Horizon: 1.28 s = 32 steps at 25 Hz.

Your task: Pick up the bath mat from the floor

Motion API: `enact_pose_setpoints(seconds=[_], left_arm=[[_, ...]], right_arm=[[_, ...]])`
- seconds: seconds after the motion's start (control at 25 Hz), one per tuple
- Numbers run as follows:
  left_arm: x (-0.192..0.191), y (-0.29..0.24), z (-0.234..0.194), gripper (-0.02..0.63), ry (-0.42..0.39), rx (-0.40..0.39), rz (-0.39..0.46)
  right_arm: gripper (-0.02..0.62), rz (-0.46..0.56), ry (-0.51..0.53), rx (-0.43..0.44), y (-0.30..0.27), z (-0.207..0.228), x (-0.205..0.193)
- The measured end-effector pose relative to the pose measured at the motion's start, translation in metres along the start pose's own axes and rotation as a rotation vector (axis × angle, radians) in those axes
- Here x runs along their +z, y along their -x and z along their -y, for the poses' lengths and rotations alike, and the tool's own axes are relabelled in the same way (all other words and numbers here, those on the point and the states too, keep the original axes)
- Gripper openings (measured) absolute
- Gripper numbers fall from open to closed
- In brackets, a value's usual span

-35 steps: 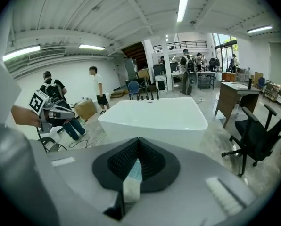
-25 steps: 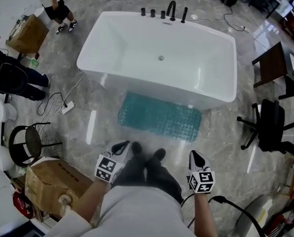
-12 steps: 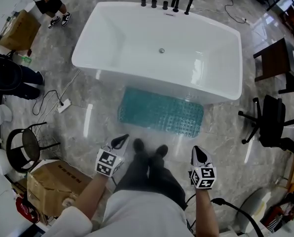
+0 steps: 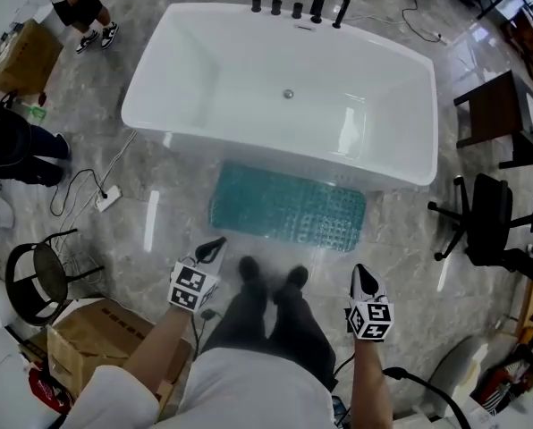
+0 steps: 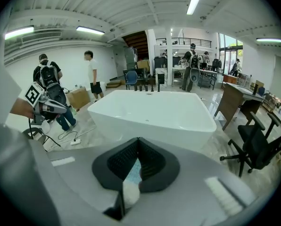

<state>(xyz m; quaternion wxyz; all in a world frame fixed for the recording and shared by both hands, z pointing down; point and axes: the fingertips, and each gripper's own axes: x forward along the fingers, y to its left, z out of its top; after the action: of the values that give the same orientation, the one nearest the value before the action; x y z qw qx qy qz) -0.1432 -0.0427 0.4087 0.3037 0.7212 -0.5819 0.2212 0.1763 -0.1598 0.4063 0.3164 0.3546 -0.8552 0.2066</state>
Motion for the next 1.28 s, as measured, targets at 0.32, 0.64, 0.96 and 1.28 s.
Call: enact_pose_setpoints(seconds=[0.32, 0.64, 0.96, 1.28], left_arm=[[-0.014, -0.057, 0.007, 0.003, 0.072, -0.05, 0.057], [-0.069, -0.161, -0.003, 0.003, 0.178, 0.044, 0.035], [-0.147, -0.251, -0.027, 0.003, 0.154, 0.088, -0.057], [-0.229, -0.341, -0.066, 0.003, 0.14, 0.097, -0.073]], right_arm=[[0.005, -0.042, -0.016, -0.004, -0.04, 0.056, -0.037], [0.005, -0.086, -0.066, 0.029, -0.124, 0.127, -0.117], [0.006, -0.153, -0.09, 0.048, -0.207, 0.162, -0.201], [0.027, -0.172, -0.167, 0.016, -0.289, 0.206, -0.293]])
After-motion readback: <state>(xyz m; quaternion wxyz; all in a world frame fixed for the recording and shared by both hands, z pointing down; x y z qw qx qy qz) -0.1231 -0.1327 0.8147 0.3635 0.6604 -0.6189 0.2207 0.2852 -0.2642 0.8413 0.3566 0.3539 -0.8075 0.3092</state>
